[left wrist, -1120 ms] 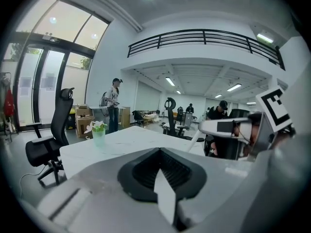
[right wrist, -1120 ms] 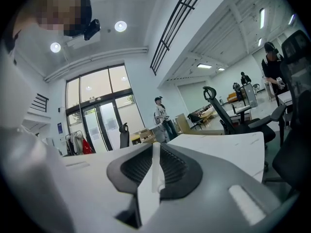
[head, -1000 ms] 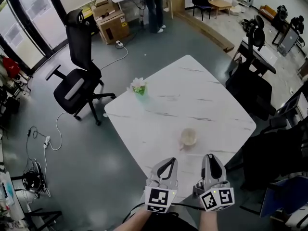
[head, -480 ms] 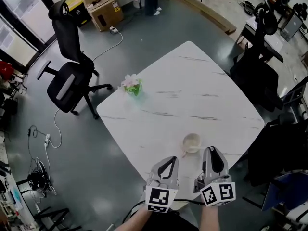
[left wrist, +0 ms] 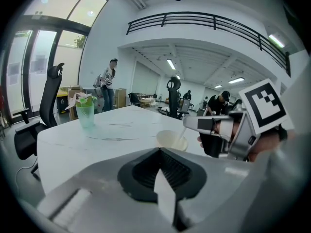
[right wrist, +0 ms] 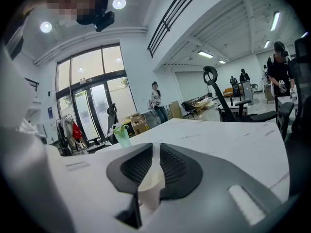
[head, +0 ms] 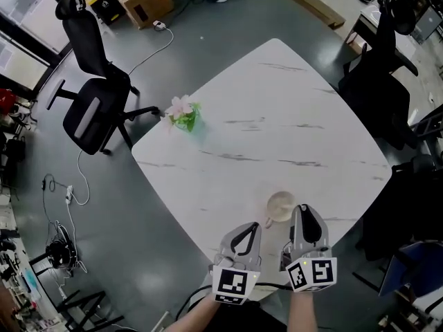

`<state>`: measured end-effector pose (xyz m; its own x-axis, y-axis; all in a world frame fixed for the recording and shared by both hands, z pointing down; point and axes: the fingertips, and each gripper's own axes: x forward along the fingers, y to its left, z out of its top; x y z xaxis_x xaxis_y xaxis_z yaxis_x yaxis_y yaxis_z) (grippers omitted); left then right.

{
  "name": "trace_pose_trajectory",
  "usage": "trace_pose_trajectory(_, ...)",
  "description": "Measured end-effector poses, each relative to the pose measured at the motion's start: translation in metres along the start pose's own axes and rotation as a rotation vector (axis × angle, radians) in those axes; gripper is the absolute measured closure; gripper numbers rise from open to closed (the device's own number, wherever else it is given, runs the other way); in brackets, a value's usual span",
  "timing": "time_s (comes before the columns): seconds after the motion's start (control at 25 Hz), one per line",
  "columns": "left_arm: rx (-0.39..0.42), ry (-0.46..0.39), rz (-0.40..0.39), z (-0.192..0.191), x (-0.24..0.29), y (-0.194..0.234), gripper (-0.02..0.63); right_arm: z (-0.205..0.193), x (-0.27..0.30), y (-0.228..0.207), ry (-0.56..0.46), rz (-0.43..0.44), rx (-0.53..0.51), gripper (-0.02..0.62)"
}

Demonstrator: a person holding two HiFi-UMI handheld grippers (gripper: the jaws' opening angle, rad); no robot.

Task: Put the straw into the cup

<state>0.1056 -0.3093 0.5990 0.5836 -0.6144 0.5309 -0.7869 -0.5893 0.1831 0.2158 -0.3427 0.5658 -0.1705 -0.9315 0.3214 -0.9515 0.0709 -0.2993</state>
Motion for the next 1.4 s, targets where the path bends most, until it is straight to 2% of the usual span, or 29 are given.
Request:
trace_pose_trajectory(0.4, -0.010, 0.002, -0.023, 0.001, 0.001, 0.003, 0.604, -0.013, 0.008, 0.002, 0.019, -0.019, -0.032, 0.542)
trace_pose_trajectory(0.48, -0.022, -0.001, -0.019, 0.003, 0.000, 0.003, 0.604, -0.012, 0.007, 0.003, 0.017, -0.016, -0.031, 0.519)
trace_pose_trajectory(0.64, 0.015, -0.006, -0.030, 0.006, -0.004, -0.002, 0.604, -0.009, -0.001, 0.003, 0.012, -0.020, -0.033, 0.497)
trace_pose_trajectory(0.92, 0.041, -0.078, -0.041, 0.028, -0.017, -0.016, 0.604, 0.011, -0.031, -0.003, -0.044, -0.053, -0.018, 0.499)
trace_pose_trajectory(1.08, 0.057, -0.137, -0.042, 0.045, -0.033, -0.030, 0.604, 0.019, -0.058, -0.001, -0.071, -0.060, 0.003, 0.526)
trace_pose_trajectory(1.2, 0.069, -0.181, -0.030, 0.058, -0.048, -0.039, 0.604, 0.027, -0.081, 0.003, -0.102, -0.053, 0.007, 0.603)
trace_pose_trajectory(1.4, 0.083, -0.236, -0.005, 0.068, -0.077, -0.058, 0.604, 0.033, -0.118, 0.015, -0.107, -0.012, -0.013, 0.603)
